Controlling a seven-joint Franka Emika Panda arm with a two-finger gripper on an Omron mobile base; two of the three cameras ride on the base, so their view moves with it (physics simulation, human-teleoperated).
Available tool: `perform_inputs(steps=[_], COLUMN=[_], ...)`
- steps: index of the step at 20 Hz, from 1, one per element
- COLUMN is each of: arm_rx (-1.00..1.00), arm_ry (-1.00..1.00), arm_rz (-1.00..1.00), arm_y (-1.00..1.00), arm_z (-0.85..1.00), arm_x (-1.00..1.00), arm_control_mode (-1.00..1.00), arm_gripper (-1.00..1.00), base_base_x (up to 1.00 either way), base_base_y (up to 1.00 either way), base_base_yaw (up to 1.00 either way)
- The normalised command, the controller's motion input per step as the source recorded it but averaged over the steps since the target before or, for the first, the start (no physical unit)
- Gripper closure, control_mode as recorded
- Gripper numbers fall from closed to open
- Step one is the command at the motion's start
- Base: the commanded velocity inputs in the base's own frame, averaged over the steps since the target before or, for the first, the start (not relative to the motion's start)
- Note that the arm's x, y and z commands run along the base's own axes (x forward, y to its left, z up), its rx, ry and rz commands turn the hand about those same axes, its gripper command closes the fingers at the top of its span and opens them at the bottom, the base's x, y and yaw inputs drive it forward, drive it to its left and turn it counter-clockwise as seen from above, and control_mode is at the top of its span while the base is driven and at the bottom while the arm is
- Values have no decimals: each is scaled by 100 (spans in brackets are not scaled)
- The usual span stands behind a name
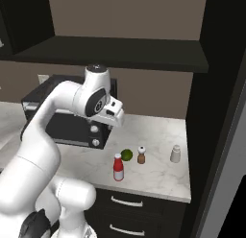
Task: There are various items on the counter. Only move the condiments/shakers into the cabinet.
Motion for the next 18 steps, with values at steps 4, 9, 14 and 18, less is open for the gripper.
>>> perform_inputs(steps=[4, 9, 14, 18], arm_rx=[-1, -4, -1, 0], arm_ry=[0, -1, 0, 0], arm_rz=[-3, 0, -5, -9], arm_y=[-35, -12, -23, -20], arm_z=[-54, -59, -73, -72], arm_x=[-8, 0, 0, 0], arm_control_mode=[-100, -100, -100, -100], arm_gripper=[-100, -100, -100, -100], base_base_x=[0, 0, 0, 0], base_base_y=[0, 0, 0, 0], base_base_yaw=[0, 0, 0, 0])
